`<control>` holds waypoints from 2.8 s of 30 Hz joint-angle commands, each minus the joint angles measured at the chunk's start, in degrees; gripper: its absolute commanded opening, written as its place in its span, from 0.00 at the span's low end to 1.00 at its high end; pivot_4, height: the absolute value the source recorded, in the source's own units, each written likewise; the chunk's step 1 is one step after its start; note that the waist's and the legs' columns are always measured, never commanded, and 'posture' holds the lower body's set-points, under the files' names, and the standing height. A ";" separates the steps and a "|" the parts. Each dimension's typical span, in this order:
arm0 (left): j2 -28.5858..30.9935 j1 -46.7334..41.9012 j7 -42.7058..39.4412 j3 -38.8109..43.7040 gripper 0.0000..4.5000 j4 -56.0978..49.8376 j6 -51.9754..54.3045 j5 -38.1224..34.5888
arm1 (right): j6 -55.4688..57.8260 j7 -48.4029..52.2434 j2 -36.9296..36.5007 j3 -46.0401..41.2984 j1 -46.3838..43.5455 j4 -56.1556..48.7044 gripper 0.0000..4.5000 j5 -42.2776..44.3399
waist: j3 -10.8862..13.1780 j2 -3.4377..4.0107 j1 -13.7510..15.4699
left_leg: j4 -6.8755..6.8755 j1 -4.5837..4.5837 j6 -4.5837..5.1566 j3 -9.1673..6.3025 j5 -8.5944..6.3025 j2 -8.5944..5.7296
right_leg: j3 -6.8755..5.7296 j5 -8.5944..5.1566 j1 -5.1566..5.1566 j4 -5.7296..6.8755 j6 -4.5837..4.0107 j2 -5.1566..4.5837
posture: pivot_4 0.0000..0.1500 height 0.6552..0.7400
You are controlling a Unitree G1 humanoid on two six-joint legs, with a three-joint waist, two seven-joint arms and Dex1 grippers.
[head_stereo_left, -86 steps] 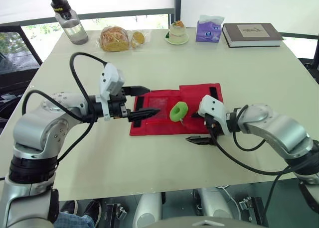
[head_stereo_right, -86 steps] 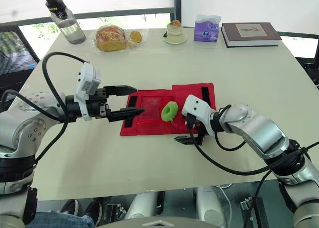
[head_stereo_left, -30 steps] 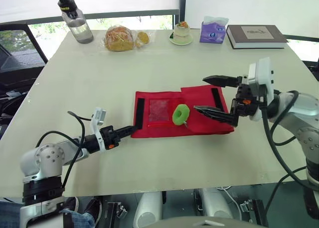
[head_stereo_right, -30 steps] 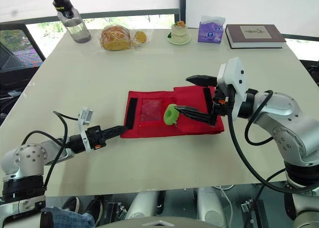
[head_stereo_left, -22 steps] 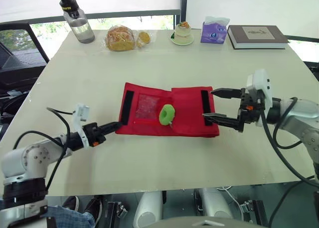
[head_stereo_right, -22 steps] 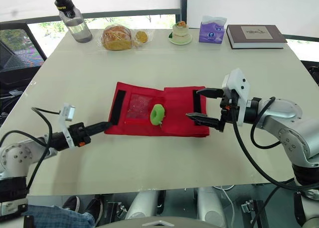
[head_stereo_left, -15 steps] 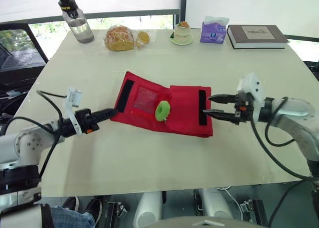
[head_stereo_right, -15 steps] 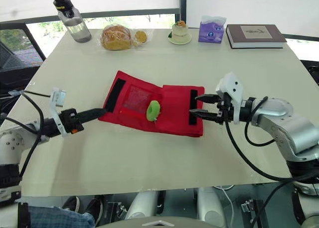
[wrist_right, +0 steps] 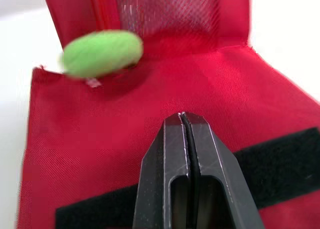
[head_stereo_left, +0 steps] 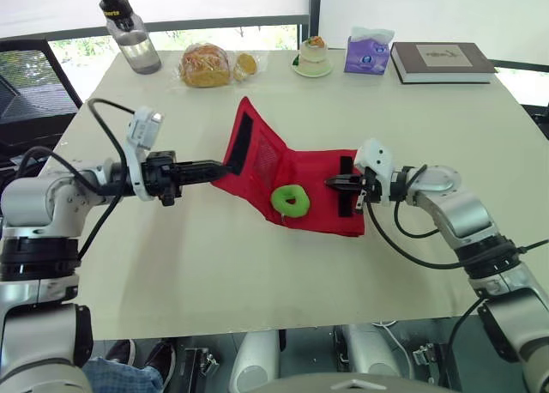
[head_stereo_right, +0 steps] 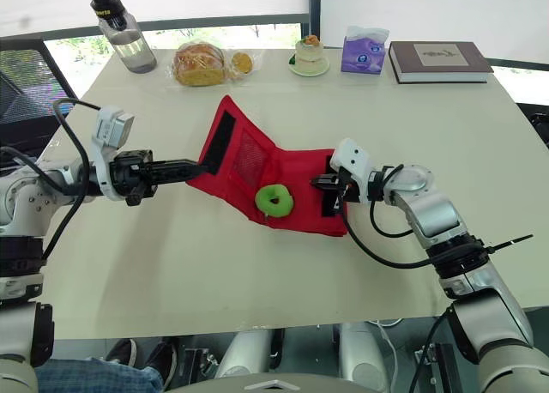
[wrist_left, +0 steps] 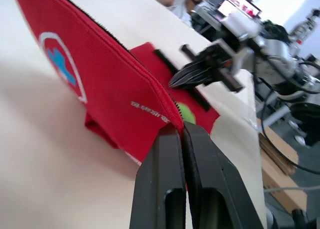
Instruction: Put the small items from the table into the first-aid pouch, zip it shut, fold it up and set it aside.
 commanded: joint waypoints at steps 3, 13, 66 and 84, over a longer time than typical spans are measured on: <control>-4.77 -5.93 -2.79 -2.90 0.00 -3.67 -1.84 -1.19 | -1.58 1.24 3.20 2.40 -0.34 3.59 0.01 -3.35 | -0.01 -0.02 -0.02 | 0.04 0.02 0.00 -0.02 0.00 0.01 | 0.00 0.00 0.01 0.11 0.00 0.03 | 1.00 0.92; -13.01 -12.50 -4.39 -8.08 0.00 -4.00 -1.00 -1.70 | -3.04 0.97 6.80 1.58 -1.57 8.66 0.01 -6.13 | -0.01 -0.02 -1.47 | 0.04 0.04 0.00 -0.11 0.00 0.03 | 0.01 0.00 0.00 0.23 -0.01 0.13 | 1.00 0.92; -31.68 -13.57 -0.04 -20.67 0.00 10.94 -9.80 16.10 | 1.91 5.09 -12.26 -35.57 34.57 -22.08 0.99 21.66 | 0.01 0.04 -0.85 | 0.07 0.00 0.01 -0.11 0.00 -0.12 | 0.10 -0.05 0.06 0.19 0.06 0.09 | 1.00 0.92; -34.94 -11.17 -0.24 -21.68 0.99 11.97 -9.49 17.75 | -0.50 5.84 -13.29 -34.52 35.72 -20.57 1.00 18.56 | 0.00 0.06 -0.65 | 0.14 0.03 0.01 -0.12 0.00 -0.14 | 0.09 -0.05 0.10 0.21 0.07 0.08 | 1.00 0.92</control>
